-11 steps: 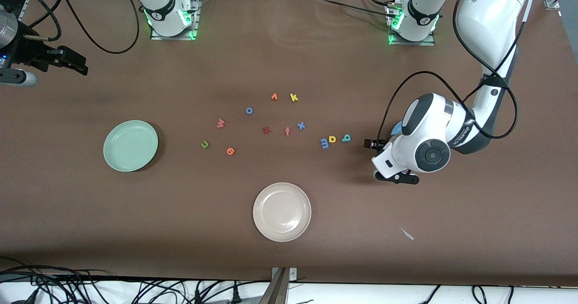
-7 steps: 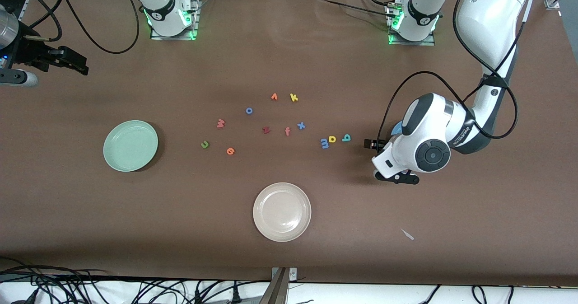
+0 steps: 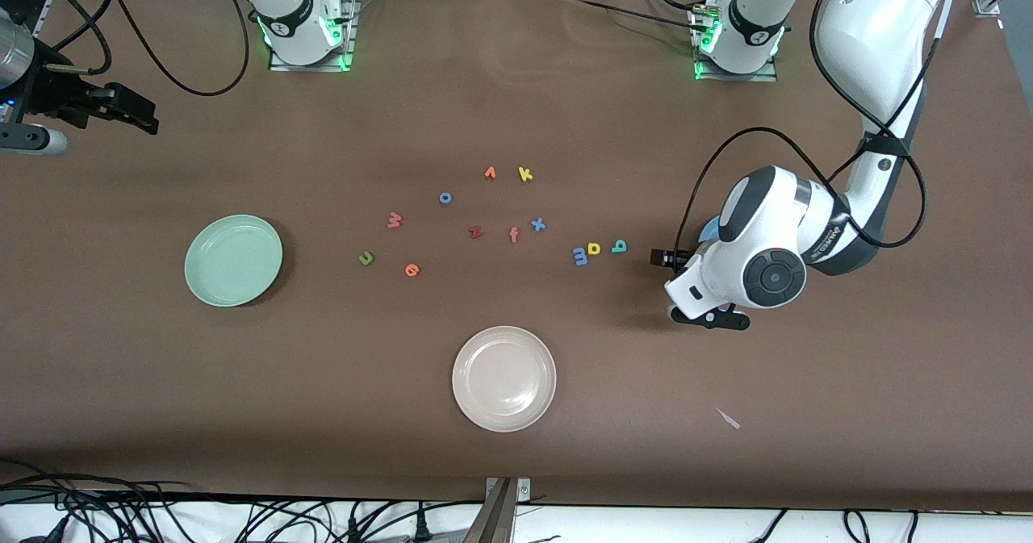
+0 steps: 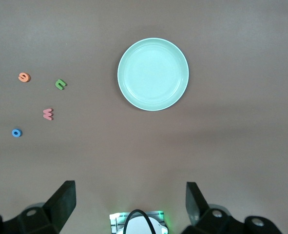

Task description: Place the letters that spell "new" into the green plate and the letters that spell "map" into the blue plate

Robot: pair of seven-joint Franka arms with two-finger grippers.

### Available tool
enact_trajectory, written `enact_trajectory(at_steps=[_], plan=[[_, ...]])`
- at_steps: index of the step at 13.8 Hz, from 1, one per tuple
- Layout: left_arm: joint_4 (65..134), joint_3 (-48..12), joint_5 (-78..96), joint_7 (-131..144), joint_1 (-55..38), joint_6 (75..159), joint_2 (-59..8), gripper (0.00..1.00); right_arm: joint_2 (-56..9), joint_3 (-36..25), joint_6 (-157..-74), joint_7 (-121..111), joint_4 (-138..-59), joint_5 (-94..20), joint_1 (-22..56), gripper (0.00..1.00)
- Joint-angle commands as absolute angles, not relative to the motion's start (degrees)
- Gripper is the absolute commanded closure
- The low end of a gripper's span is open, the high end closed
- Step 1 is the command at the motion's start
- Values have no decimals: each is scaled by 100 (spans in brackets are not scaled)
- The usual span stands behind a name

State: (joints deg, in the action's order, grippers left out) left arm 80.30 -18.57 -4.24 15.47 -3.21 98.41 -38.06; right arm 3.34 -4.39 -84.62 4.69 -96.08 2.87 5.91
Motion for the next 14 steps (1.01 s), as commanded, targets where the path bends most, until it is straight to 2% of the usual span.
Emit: enact_trajectory(at_steps=[1,4,8,12,14], plan=[[7551,-1811,-589,1477,-264,9721,-3464,0,378,-457,-8420,396,-9633,193,580,0],[7523,-1828,-571,1450,26,9668,-2622,0,378,-457,-8420,396,-9633,193,580,0],[7541,-1802,-641,944,105,8799,-1514,0,378,-457,-8420,396,-9633,193,580,0],[7602,-1784,-615,492,579,8623,-934,0,378,-457,-8420,396,-9633,193,580,0],[8040,-1767,-310,484,720,8709,-652,0,378,-457,-8411,396,-9633,193,580,0]])
